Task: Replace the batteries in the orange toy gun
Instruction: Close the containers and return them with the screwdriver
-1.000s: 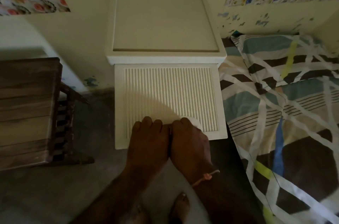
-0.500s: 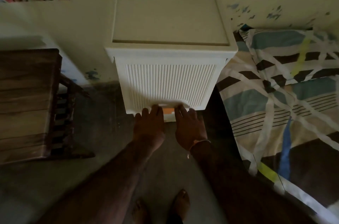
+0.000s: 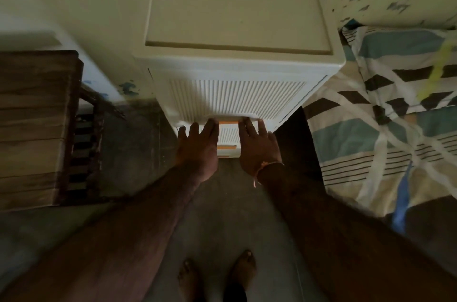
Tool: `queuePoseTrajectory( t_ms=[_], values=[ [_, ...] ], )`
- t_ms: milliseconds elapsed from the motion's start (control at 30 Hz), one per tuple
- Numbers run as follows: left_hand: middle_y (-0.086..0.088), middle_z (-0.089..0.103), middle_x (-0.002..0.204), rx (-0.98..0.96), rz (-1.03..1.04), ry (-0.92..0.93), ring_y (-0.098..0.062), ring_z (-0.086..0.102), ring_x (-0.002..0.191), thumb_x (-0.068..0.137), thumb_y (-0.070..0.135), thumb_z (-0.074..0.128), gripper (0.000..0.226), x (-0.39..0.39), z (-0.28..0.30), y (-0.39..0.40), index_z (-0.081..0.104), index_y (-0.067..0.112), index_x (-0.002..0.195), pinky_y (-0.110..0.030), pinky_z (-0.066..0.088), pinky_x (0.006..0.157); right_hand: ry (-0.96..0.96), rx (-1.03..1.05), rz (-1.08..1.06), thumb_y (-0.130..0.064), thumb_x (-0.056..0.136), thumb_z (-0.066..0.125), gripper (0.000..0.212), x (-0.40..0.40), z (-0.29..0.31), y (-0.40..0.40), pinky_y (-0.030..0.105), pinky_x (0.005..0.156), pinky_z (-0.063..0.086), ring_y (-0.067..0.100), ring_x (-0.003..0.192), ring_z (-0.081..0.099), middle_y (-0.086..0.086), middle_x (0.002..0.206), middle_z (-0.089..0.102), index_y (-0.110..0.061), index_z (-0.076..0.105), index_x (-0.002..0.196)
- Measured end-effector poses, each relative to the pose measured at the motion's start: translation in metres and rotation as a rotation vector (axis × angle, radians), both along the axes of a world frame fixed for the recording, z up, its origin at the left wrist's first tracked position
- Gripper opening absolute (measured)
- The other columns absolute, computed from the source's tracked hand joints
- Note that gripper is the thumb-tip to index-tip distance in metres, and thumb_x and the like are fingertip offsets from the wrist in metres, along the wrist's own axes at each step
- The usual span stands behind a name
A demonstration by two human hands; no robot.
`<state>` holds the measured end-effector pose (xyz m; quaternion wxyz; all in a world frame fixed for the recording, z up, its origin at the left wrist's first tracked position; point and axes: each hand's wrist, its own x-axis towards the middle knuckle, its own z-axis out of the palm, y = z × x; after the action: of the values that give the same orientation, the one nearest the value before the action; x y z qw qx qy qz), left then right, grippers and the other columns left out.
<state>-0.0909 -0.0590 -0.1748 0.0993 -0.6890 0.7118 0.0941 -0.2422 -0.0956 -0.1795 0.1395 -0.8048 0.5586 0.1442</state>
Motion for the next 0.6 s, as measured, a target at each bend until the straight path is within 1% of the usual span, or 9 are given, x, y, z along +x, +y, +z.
queuePoseTrajectory(
  t_ms=[67,100,167,267,333,433,533,600],
  values=[
    [-0.003,0.009,0.165,-0.019,-0.012,-0.030,-0.033,0.020,0.146,0.091,0.028,0.060,0.087,0.000,-0.004,0.001,0.004,0.016,0.157,-0.060,0.010,0.118,-0.005,-0.004,-0.002,-0.022,0.090,0.046,0.081,0.001,-0.001,-0.001,0.055,0.116,0.017,0.039,0.146,-0.004,0.007,0.161,-0.004,-0.011,-0.005,0.152],
    [-0.003,0.008,0.165,-0.031,-0.017,-0.041,-0.033,0.020,0.147,0.091,0.029,0.060,0.088,0.001,-0.007,0.001,0.004,0.015,0.157,-0.062,0.008,0.118,-0.005,-0.006,-0.001,-0.022,0.090,0.046,0.081,0.001,-0.002,-0.002,0.055,0.116,0.017,0.039,0.145,-0.004,0.007,0.161,-0.004,-0.011,-0.005,0.152],
    [-0.004,0.008,0.165,-0.044,-0.028,-0.054,-0.032,0.018,0.147,0.090,0.033,0.061,0.090,0.002,-0.011,0.003,0.004,0.016,0.157,-0.064,0.008,0.118,-0.007,-0.031,-0.011,-0.020,0.091,0.045,0.078,0.002,-0.002,0.001,0.055,0.115,0.018,0.040,0.145,-0.002,0.008,0.161,-0.002,-0.010,-0.002,0.152],
    [-0.003,0.001,0.166,0.000,-0.033,-0.046,-0.030,0.011,0.150,0.091,0.041,0.056,0.091,0.000,-0.013,0.003,-0.001,0.016,0.157,-0.063,0.005,0.118,-0.003,-0.083,-0.032,-0.020,0.090,0.044,0.075,0.003,-0.001,0.005,0.056,0.113,0.022,0.042,0.144,0.005,0.009,0.160,0.007,-0.008,0.003,0.151],
    [-0.002,-0.002,0.166,0.012,-0.024,-0.030,-0.030,0.008,0.150,0.092,0.044,0.054,0.091,-0.002,-0.011,0.000,-0.003,0.016,0.157,-0.062,0.003,0.117,0.000,-0.103,-0.025,-0.022,0.090,0.044,0.074,0.002,-0.001,0.003,0.056,0.112,0.024,0.042,0.144,0.007,0.010,0.159,0.009,-0.008,0.004,0.151],
    [-0.002,-0.005,0.166,0.030,-0.009,-0.014,-0.031,0.006,0.151,0.092,0.041,0.056,0.092,-0.001,-0.009,-0.003,-0.004,0.016,0.157,-0.063,0.005,0.117,-0.019,-0.080,-0.007,-0.020,0.090,0.042,0.074,0.001,-0.004,-0.003,0.053,0.114,0.022,0.042,0.144,0.005,0.009,0.160,0.005,-0.009,0.003,0.152],
    [-0.003,-0.010,0.165,0.042,-0.008,-0.014,-0.034,0.003,0.151,0.091,0.037,0.059,0.092,0.002,-0.012,0.000,-0.002,0.016,0.157,-0.064,0.005,0.117,-0.029,-0.044,0.019,-0.017,0.091,0.043,0.076,-0.003,-0.007,-0.003,0.053,0.117,0.018,0.041,0.145,-0.002,0.008,0.161,-0.004,-0.010,-0.003,0.152],
    [-0.004,-0.012,0.165,0.045,-0.017,-0.012,-0.034,0.000,0.151,0.093,0.035,0.058,0.088,0.002,-0.015,0.002,0.001,0.017,0.157,-0.062,0.005,0.117,-0.030,-0.027,0.042,-0.016,0.091,0.044,0.078,-0.009,-0.009,0.000,0.053,0.117,0.015,0.039,0.145,-0.007,0.007,0.160,-0.010,-0.013,-0.004,0.152]
  ],
)
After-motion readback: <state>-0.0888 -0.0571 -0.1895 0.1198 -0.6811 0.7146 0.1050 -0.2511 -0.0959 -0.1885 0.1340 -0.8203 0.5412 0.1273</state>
